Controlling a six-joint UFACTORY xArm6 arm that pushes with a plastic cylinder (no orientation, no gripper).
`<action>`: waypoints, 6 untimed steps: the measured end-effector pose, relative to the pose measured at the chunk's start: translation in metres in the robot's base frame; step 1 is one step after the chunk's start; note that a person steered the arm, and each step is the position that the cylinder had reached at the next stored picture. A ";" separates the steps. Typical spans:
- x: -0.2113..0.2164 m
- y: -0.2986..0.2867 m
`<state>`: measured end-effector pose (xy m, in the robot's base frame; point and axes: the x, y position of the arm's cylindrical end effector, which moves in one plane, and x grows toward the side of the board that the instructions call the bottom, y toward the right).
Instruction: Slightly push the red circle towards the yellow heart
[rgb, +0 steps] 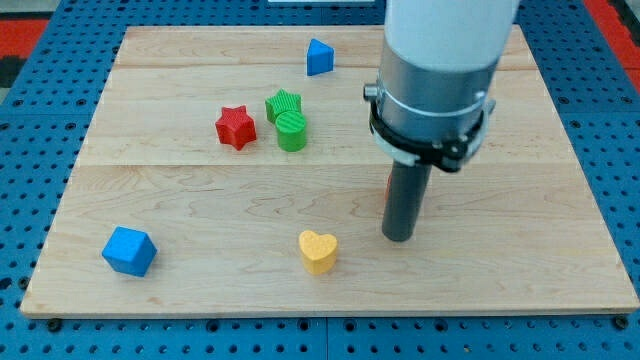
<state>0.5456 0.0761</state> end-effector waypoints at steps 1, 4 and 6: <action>-0.023 0.054; -0.086 0.077; -0.045 0.033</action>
